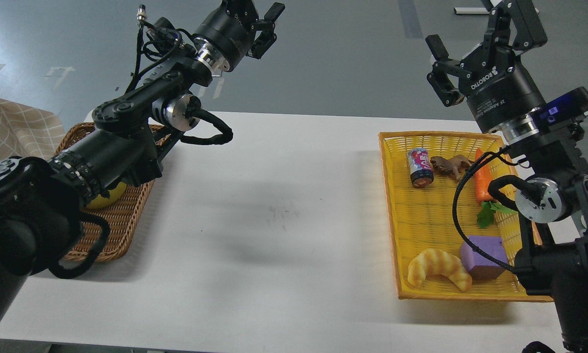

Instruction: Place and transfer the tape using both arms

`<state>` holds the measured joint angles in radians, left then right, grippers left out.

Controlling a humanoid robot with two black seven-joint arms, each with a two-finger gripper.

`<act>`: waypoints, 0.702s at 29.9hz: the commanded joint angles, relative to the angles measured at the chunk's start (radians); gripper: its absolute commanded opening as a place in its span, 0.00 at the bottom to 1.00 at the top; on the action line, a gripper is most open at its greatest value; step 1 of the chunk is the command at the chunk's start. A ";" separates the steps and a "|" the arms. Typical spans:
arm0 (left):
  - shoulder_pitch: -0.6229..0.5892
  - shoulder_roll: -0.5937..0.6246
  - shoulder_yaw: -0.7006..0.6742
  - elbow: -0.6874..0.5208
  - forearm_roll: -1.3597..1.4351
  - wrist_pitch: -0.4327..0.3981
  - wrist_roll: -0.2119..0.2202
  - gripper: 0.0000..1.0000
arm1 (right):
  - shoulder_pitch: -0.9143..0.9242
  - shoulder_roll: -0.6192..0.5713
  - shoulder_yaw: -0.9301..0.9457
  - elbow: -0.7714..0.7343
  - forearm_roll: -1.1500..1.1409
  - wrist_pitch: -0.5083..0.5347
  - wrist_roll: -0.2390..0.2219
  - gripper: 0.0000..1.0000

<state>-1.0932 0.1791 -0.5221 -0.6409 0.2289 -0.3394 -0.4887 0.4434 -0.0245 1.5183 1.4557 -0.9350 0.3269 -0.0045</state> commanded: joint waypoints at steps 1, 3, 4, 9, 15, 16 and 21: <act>0.036 0.022 -0.064 -0.088 -0.005 -0.052 0.000 0.98 | 0.037 0.000 -0.003 -0.027 -0.001 0.000 0.000 1.00; 0.061 0.046 -0.093 -0.112 -0.003 -0.073 0.000 0.98 | 0.064 0.000 -0.003 -0.049 -0.001 0.000 0.000 1.00; 0.071 0.054 -0.104 -0.121 -0.003 -0.084 0.000 0.98 | 0.075 0.000 -0.003 -0.057 -0.001 0.000 0.000 1.00; 0.148 0.095 -0.153 -0.175 -0.005 -0.149 0.000 0.98 | 0.139 0.011 -0.024 -0.090 -0.002 -0.002 0.000 1.00; 0.208 0.103 -0.214 -0.236 -0.006 -0.149 0.000 0.98 | 0.179 0.012 -0.078 -0.123 -0.005 -0.037 0.001 1.00; 0.217 0.106 -0.214 -0.249 -0.006 -0.149 0.000 0.98 | 0.187 0.012 -0.079 -0.129 -0.005 -0.039 0.001 1.00; 0.265 0.144 -0.220 -0.267 -0.006 -0.149 0.000 0.98 | 0.251 0.024 -0.089 -0.162 -0.005 -0.046 0.008 1.00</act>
<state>-0.8573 0.3033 -0.7382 -0.9002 0.2225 -0.4890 -0.4887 0.6604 -0.0096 1.4370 1.3127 -0.9403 0.2852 -0.0026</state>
